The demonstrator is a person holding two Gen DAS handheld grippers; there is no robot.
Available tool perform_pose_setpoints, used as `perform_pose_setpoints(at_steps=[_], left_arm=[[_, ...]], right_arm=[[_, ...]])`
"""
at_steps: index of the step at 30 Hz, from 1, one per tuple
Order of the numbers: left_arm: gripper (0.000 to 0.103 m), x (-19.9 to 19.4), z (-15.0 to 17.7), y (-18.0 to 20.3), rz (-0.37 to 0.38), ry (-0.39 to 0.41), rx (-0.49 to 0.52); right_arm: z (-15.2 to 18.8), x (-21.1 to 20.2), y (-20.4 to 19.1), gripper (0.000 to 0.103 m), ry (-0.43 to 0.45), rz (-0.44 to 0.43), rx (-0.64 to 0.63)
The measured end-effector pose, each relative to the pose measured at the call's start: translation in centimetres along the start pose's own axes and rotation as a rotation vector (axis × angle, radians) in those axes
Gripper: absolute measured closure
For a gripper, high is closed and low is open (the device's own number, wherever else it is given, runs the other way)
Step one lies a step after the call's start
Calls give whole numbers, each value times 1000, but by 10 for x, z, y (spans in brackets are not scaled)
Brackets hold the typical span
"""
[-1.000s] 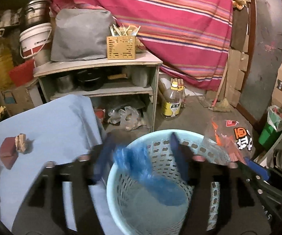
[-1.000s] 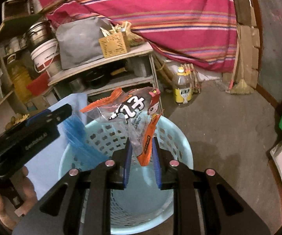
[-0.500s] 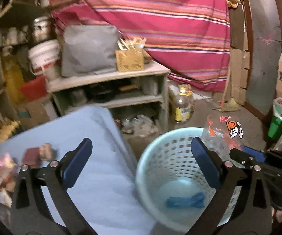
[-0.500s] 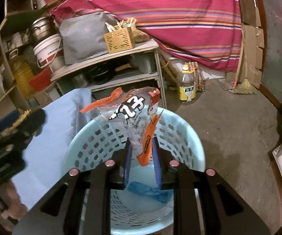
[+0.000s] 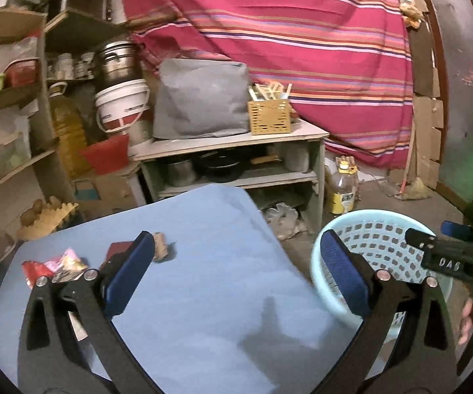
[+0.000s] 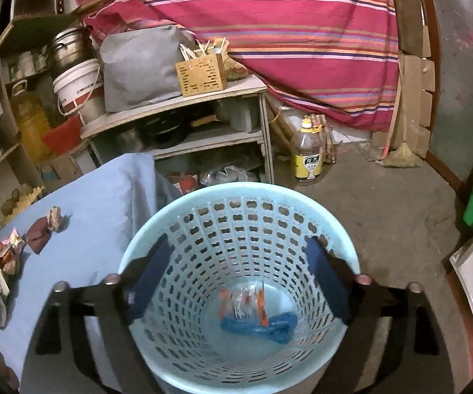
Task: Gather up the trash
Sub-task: 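Move both tools back over the table toward the black ribbed sleeve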
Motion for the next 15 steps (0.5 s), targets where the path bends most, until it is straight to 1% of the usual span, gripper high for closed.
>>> perform_pose_setpoints(at_steps=[2,4,6,9,13,15], left_arm=[[5,-9,7,-13,-24,12,-17],[5,-15,15,-28,-43,17,-38],[5,-21,27,-45,-78,5,-46],[5,-25,47,-73,-115,-47,-52],[5,-23,78,-113,-135,-128,-53],[5,-22,93,-132,-168,-154,-54]], right_arm=[[1,-2,-7,10,2,1,1],[3,-5,-19,9,14,4,-4],[6,-6,-30,8,13,-1,-12],[12,-9,-53,4,17,8,-14],[24,-16,-86,4,53,2,-30],[31,-18,-100,4,67,-17,-46]])
Point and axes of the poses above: each gripper's, at about its wrist camera, not at the fingertips, and x roughly the way its jaws point, y to its right, z to its underside, the point moved 3 cm from there along x, roughly the way its jaws point, and after that the axes turned 9 degrees about x, right-handed, at the moved point
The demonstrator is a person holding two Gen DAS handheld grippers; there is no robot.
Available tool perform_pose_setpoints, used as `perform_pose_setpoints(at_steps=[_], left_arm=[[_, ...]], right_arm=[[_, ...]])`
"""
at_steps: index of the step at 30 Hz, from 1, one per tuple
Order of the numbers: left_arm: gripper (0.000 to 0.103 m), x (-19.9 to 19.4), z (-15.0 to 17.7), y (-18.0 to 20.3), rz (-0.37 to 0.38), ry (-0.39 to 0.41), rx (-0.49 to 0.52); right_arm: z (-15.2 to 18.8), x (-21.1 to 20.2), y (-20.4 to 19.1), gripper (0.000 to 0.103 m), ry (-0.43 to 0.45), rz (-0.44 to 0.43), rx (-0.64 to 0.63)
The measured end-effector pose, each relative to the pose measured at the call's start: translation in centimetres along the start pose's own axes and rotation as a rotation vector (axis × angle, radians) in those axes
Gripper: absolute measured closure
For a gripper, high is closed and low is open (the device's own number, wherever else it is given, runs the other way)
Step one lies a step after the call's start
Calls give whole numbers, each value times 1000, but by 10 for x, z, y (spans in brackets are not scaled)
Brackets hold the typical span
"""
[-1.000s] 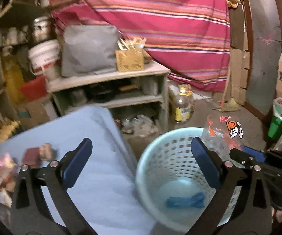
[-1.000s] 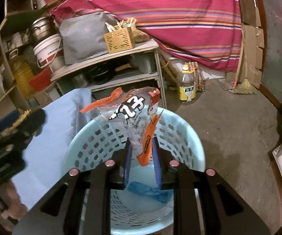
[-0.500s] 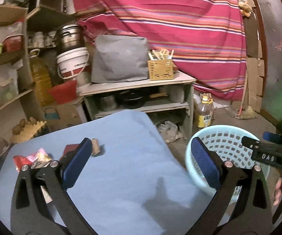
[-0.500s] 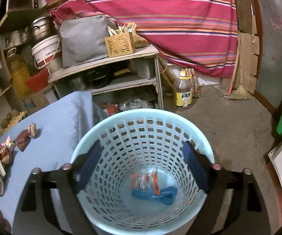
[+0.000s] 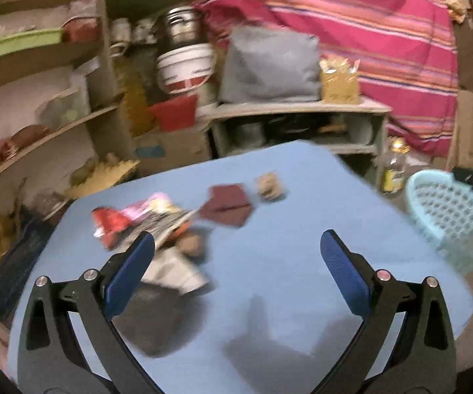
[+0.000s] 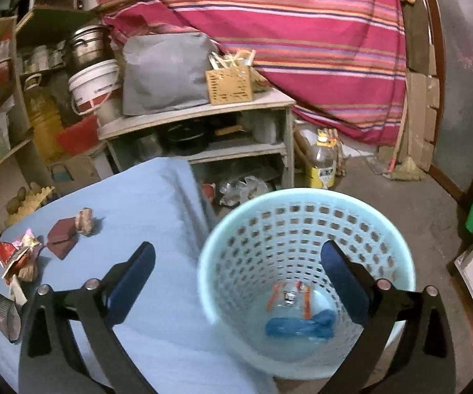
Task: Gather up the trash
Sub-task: 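Move both tools back over the table toward the black ribbed sleeve, then grasp the black ribbed sleeve with the left tool while the right grasps the white tissue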
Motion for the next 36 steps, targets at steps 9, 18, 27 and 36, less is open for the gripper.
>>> perform_pose_setpoints(at_steps=[9,18,27,36], left_arm=[[5,22,52,-61,-30,-75,-15],[5,45,74,-78,46,-147,-49],[5,61,77,-67,116,-213,20],[21,60,79,-72,126,-204,46]], right_arm=[[27,-2,-68,4,-11,-57,-171],[36,13,-98,4,-105,-76,-165],[44,19,-123,4,-136,-91,-178],[54,22,-151,4,-143,-125,-195]])
Point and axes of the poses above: each gripper's, at about its wrist camera, not at the fingertips, and x roughly the way its jaws point, y to its right, z to its underside, the point moved 3 cm from there along x, roughly the way its jaws point, and after that the axes turned 9 degrees about x, right-handed, at the moved point
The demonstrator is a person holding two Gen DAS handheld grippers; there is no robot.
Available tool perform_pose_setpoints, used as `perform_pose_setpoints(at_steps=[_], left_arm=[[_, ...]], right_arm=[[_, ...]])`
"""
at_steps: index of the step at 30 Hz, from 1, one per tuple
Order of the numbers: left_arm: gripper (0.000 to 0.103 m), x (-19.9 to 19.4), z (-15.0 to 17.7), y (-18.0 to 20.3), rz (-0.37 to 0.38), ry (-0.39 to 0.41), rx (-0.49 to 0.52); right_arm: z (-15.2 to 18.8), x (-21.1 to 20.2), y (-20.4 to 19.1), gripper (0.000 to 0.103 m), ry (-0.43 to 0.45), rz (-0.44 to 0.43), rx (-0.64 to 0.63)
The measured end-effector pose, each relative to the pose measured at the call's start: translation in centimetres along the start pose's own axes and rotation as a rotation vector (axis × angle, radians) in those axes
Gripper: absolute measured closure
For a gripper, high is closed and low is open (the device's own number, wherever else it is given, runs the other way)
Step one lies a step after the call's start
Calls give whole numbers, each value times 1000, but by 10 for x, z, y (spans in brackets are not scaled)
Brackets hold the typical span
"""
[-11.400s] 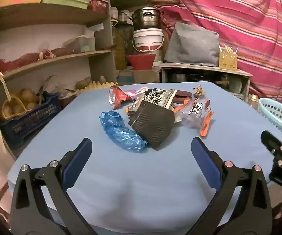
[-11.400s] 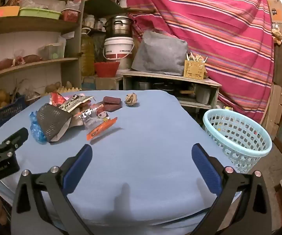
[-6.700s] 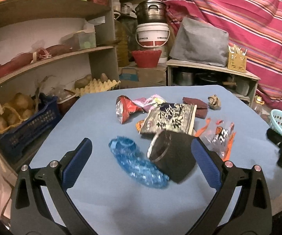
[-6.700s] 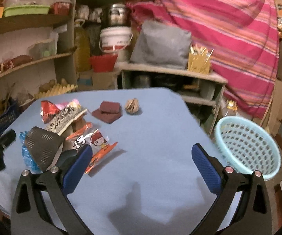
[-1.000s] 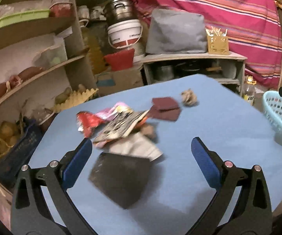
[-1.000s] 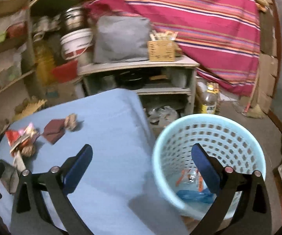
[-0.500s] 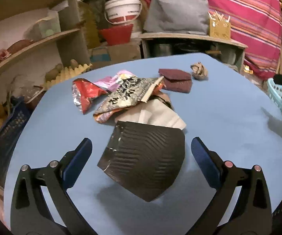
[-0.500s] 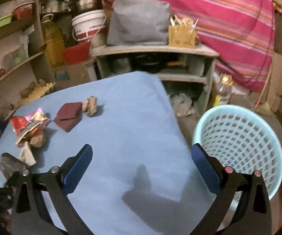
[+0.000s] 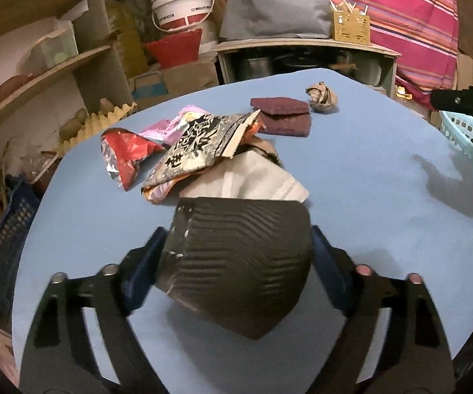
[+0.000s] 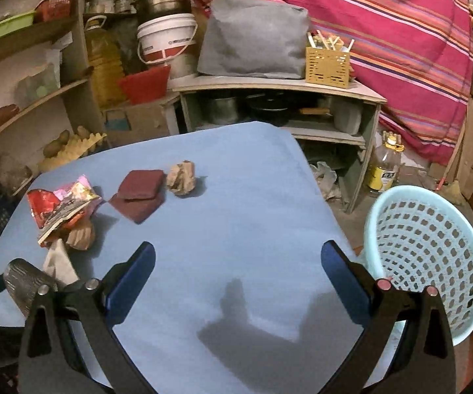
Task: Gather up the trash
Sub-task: 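Grasp the black ribbed sleeve with the left tool while the right grasps the white tissue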
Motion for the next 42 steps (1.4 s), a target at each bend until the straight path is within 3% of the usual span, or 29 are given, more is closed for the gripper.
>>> perform_pose_setpoints(at_steps=[11,15,18,23,30,31,32,33,35,39,41,42], left_arm=[[22,-23,-6,-53,-132,73,-59],[22,-38,-14,-91,-204,123,-143],[22,-49,-10,-113,-216,148,-226],[22,-58,-1,-126,-259,168,-252],[21,-48,15,-149,-259,112,-289],[16,-46,19,-154,-257,103,-301],[8,-44,21,-158,-245,96,-312],[6,-42,23,-160,-235,91,-319],[6,-38,27,-163,-237,81,-327],[6,-32,29,-159,-217,68,-316],[5,-25,28,-152,-192,54,-297],[5,-24,28,-150,-190,49,-290]], right_arm=[[16,3,-54,4,9,-64,-86],[24,3,-80,4,10,-104,-111],[33,5,-102,4,-2,-143,-129],[54,22,-139,4,-57,-173,-189],[70,44,-168,5,-145,-206,-196],[72,46,-170,6,-159,-212,-195],[74,49,-172,16,-171,-218,-196],[76,52,-174,24,-186,-231,-199],[79,55,-179,51,-221,-268,-200],[80,53,-180,66,-223,-296,-205],[78,51,-180,82,-220,-304,-218],[76,49,-178,82,-218,-305,-222]])
Point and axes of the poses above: each gripper's, at about its wrist camera, not at the fingertips, and x roughly the way its jaws point, y to its right, z to its underside, the point moved 3 cm from there along x, roughly the way its jaws point, and after that the axes turned 9 degrees about x, right-handed, at the moved point
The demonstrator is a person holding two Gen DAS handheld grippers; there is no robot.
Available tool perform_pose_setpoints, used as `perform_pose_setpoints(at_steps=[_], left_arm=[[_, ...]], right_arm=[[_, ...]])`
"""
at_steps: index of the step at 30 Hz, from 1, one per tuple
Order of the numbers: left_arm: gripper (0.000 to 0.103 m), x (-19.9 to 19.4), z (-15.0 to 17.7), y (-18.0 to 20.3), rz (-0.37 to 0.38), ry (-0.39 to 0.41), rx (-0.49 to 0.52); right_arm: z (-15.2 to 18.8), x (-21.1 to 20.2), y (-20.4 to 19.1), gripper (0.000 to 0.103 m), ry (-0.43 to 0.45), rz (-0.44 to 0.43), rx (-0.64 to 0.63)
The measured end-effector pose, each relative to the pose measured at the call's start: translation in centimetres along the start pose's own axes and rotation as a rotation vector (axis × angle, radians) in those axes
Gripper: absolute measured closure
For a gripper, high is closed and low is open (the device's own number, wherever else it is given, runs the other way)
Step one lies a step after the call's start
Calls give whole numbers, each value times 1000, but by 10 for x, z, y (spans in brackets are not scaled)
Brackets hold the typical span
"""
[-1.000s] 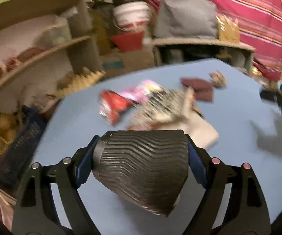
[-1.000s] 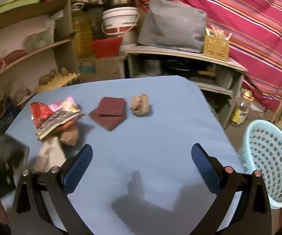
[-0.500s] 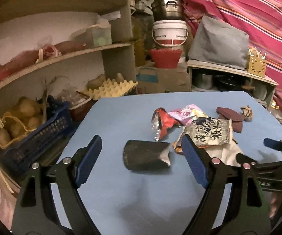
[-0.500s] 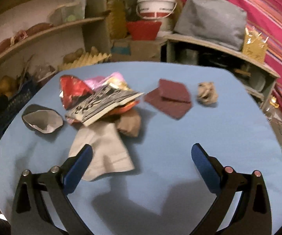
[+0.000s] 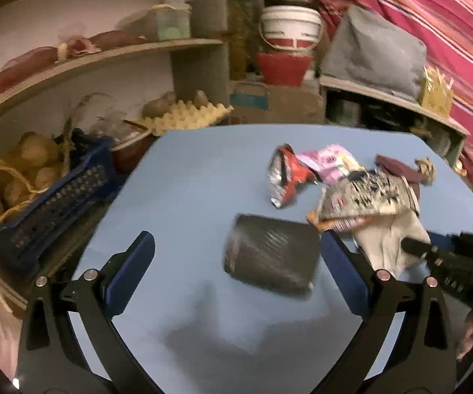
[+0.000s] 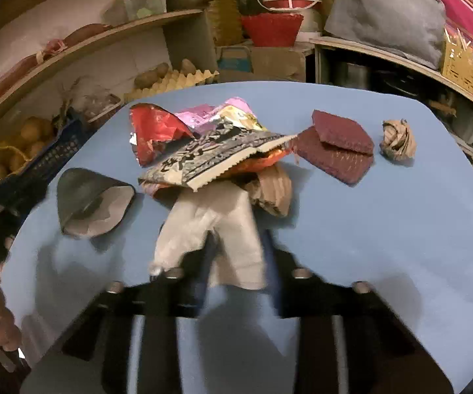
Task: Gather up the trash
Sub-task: 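Grasp the black ribbed sleeve with the left tool while the right grasps the white tissue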
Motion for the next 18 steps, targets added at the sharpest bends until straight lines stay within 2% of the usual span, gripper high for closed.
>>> perform_pose_setpoints(at_steps=[5,18], left_arm=[[5,16,4,14,9,-48,39],[5,55,9,34,56,-179,108]], right_arm=[[-3,-15,15,87,14,3,3],[-7,-39,65,87,19,60,48]])
Point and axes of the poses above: each gripper's, at about its wrist camera, not at the fingertips, and x roughly the way its jaws point, y to its right, z to its underside, the point moved 3 cm from there along x, roughly the way its jaws point, and after that the axes turned 9 degrees about x, right-handed, at the moved point
